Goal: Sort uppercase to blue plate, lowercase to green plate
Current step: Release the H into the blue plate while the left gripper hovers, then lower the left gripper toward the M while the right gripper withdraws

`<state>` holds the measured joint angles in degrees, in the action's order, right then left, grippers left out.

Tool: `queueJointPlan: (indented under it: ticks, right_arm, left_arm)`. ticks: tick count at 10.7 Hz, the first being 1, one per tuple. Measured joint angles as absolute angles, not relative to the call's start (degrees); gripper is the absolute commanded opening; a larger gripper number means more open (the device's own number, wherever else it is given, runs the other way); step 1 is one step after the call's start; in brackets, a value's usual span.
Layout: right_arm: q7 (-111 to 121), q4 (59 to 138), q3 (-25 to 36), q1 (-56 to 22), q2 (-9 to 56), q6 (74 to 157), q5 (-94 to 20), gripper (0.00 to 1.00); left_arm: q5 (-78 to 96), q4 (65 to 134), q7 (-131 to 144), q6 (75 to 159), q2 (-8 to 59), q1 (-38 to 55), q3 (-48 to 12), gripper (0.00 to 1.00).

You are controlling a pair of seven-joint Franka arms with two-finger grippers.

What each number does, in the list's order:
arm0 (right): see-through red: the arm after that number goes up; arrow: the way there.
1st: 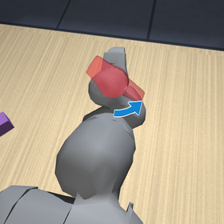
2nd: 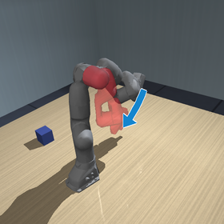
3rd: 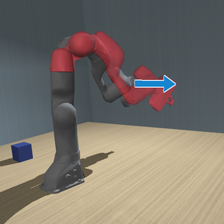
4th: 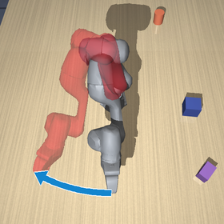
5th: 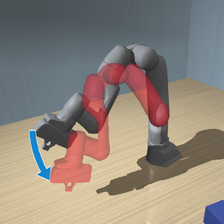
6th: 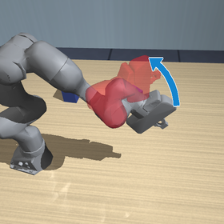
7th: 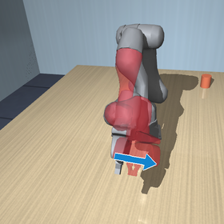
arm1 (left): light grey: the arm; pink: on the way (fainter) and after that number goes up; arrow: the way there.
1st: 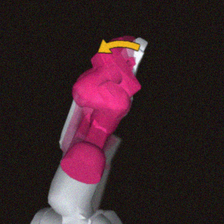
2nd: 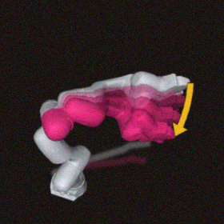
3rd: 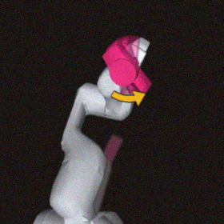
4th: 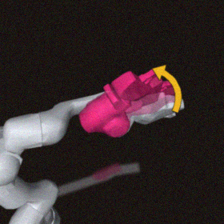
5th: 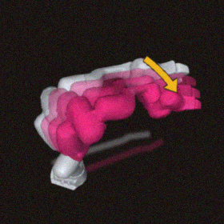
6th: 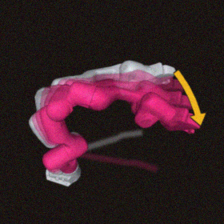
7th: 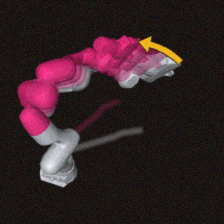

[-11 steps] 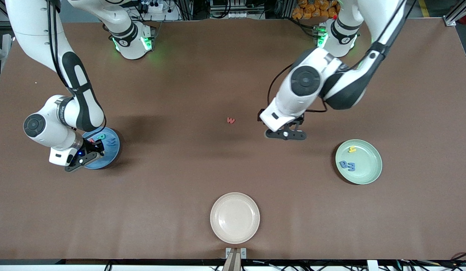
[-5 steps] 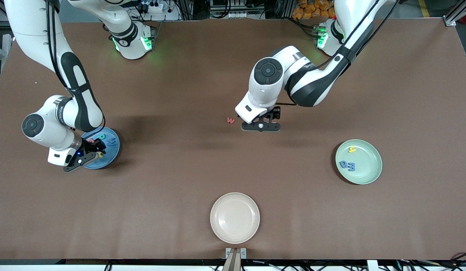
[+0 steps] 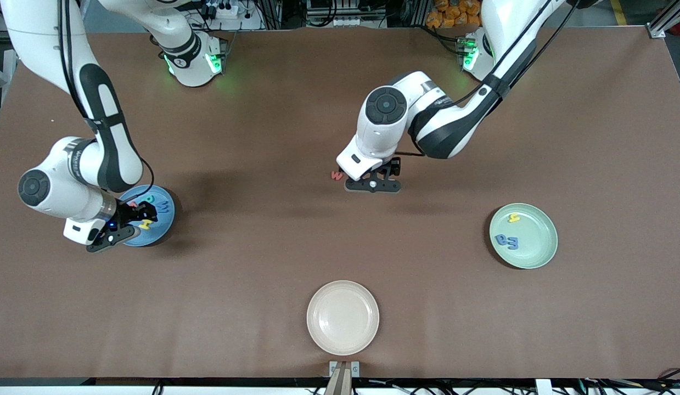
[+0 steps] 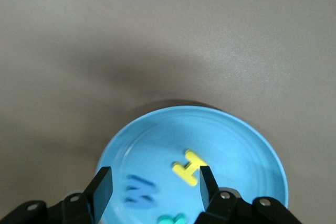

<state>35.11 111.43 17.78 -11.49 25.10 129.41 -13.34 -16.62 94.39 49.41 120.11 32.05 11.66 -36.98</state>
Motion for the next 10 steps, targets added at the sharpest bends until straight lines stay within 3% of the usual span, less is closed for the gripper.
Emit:
queueJointPlan:
  ticks: [2, 4, 10]
  right_arm:
    - [29.57, 108.04, 17.18, -11.44, 23.27, 123.41, -9.42, 0.86]
    - [21.66, 104.94, 15.2, -11.29, 20.57, 117.04, -5.12, 0.99]
    - [6.65, 101.61, 6.73, -6.41, 9.53, 102.69, -0.99, 1.0]
  left_arm:
    - [-16.9, 94.18, 48.37, 120.37, 32.47, 11.67, -36.96, 1.0]
    - [-16.94, 93.89, 46.88, 120.38, 32.47, 11.71, -36.98, 1.0]
    - [-16.98, 93.74, 36.22, 120.09, 32.64, 11.62, -36.86, 1.0]
